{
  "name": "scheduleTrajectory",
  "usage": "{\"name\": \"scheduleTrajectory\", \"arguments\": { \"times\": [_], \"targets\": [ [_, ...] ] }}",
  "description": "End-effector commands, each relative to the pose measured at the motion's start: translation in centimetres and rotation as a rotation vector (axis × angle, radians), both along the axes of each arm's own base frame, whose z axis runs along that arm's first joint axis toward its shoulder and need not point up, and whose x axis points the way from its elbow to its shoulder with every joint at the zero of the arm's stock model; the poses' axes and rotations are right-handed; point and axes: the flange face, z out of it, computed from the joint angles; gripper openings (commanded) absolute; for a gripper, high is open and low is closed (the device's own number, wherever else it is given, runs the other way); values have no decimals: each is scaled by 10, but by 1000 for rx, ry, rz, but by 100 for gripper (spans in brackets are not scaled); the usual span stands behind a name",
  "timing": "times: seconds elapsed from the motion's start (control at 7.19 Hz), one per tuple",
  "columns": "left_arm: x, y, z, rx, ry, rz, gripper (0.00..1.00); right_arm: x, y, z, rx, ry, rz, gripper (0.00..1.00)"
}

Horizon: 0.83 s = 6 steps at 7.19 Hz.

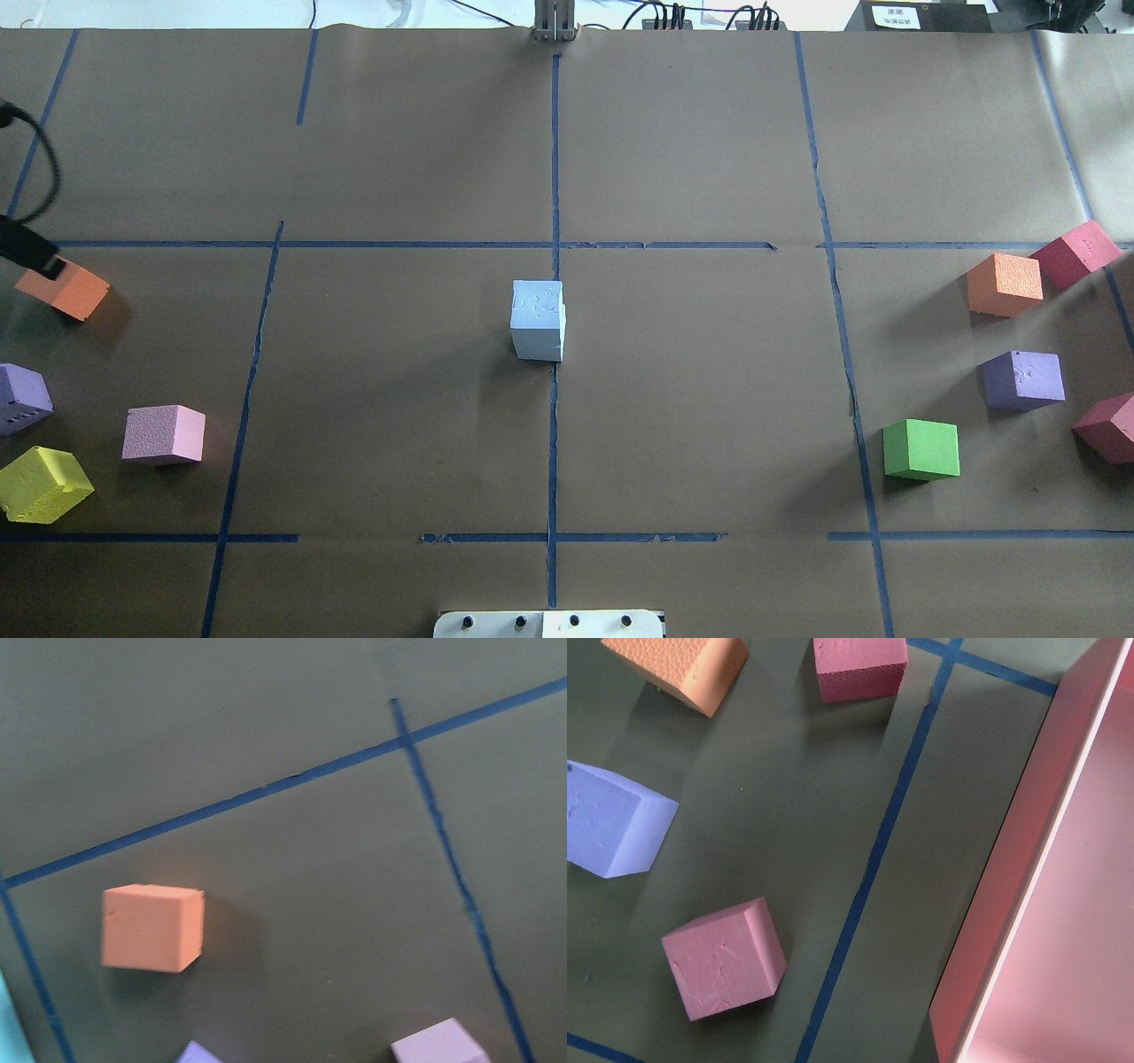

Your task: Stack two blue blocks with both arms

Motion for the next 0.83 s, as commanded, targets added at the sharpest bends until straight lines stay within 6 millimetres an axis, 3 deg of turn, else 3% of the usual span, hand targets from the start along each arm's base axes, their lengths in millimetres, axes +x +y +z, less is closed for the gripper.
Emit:
{"name": "scheduleTrajectory", "arguments": {
  "times": [0.0,0.14,0.42,0.7],
  "targets": [
    [-70,66,129,-109,26,6,100,0,-3,-2,-36,0,46,99],
    [-83,83,151,-156,20,-26,100,0,-3,-2,-37,0,43,100],
    [-103,93,157,-169,-27,-66,100,0,-3,-1,-35,0,41,100],
    [-108,95,162,-170,-97,-58,100,0,-3,0,-38,0,41,100]
  ]
}}
